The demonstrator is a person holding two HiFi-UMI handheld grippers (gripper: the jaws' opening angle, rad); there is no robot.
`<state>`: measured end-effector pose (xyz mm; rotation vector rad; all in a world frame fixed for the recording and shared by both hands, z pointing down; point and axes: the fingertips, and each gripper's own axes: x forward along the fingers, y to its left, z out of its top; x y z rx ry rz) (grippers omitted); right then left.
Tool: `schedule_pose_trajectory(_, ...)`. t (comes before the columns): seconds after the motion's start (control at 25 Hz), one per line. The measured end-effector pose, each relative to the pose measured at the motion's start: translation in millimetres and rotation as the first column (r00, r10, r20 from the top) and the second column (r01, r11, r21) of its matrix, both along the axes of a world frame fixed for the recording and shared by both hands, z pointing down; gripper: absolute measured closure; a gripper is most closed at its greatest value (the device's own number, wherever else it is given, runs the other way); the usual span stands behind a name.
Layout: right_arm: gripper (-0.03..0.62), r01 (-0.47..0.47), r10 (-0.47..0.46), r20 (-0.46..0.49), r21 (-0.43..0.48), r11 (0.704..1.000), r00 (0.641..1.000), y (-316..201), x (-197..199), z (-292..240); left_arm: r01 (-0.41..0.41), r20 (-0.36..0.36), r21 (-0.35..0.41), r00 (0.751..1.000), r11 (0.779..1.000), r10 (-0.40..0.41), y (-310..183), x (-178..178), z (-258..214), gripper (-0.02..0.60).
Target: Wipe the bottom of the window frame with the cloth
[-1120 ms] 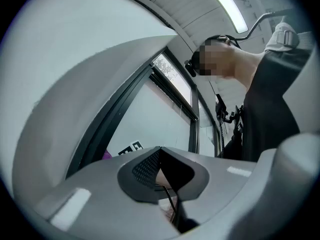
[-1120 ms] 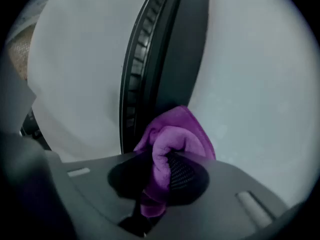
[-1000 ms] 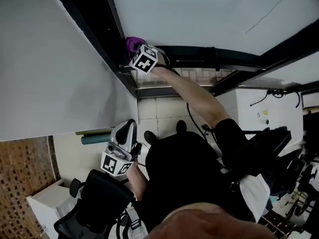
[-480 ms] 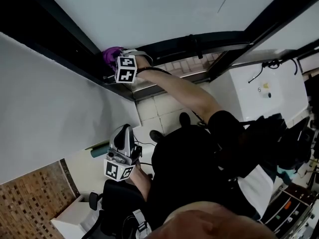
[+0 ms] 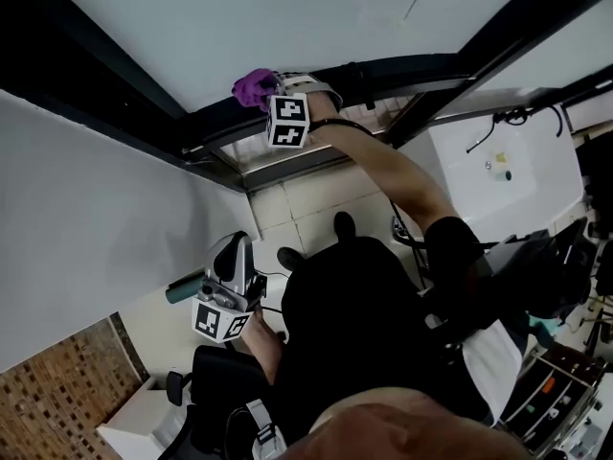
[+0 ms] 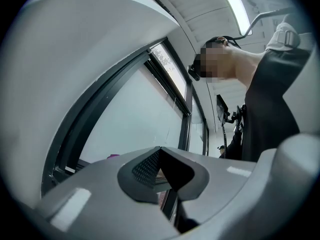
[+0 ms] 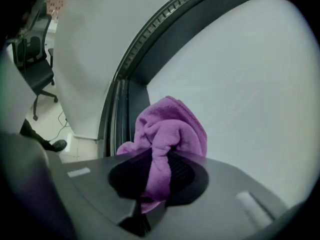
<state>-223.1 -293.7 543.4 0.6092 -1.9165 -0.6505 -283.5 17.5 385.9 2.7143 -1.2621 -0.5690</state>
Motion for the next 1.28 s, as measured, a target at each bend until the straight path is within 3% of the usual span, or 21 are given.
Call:
schedule_pose_trajectory(0.2,0.533,-0.038,0.052,-0.188,0.075,0.996,0.981,-8,56,5,-0.033,0.002,0.001,0.999,0.999,0.033,-5,14,-1,0.581)
schedule_pose_trajectory(0.44,0.534,-0.069,0.137,-0.411,0.176,0.982,0.901,-18,110,8,-0.044,-0.009,0.002,0.999,0.999,0.044,-8,21,-1,0.581)
schedule_pose_trajectory(0.72,0.536,-0.101,0.143,-0.436,0.119,0.988,0.888,-21,121,15,-0.042,-0.015,0.010,0.999,0.999,0.043,-6,30,0,0.581)
schedule_pose_trajectory(0.96,0.531,-0.153,0.151,-0.484,0.035,0.988,0.862,-17,124,16,0.017,-0.020,0.002,1.000,1.000,-0.017,7,4,5,0.581)
schedule_pose_trajectory(1.04,0.530,-0.145,0.134,-0.373,0.000,0.989,0.918,0,95,0,0.046,-0.022,-0.004,0.999,0.999,-0.046,13,-9,6,0.581)
schedule_pose_trajectory(1.12,0.530,-0.088,0.077,-0.140,-0.069,0.994,0.987,21,36,-24,0.072,-0.026,-0.007,0.997,0.997,-0.073,16,-21,7,0.581)
schedule_pose_trajectory(1.2,0.530,0.004,0.012,0.116,-0.136,0.991,0.993,39,-30,-48,0.090,-0.028,-0.002,0.996,0.996,-0.090,20,-29,5,0.581)
schedule_pose_trajectory(1.28,0.530,0.066,-0.014,0.280,-0.179,0.982,0.960,46,-85,-60,0.100,-0.023,0.008,0.995,0.995,-0.100,24,-34,2,0.581)
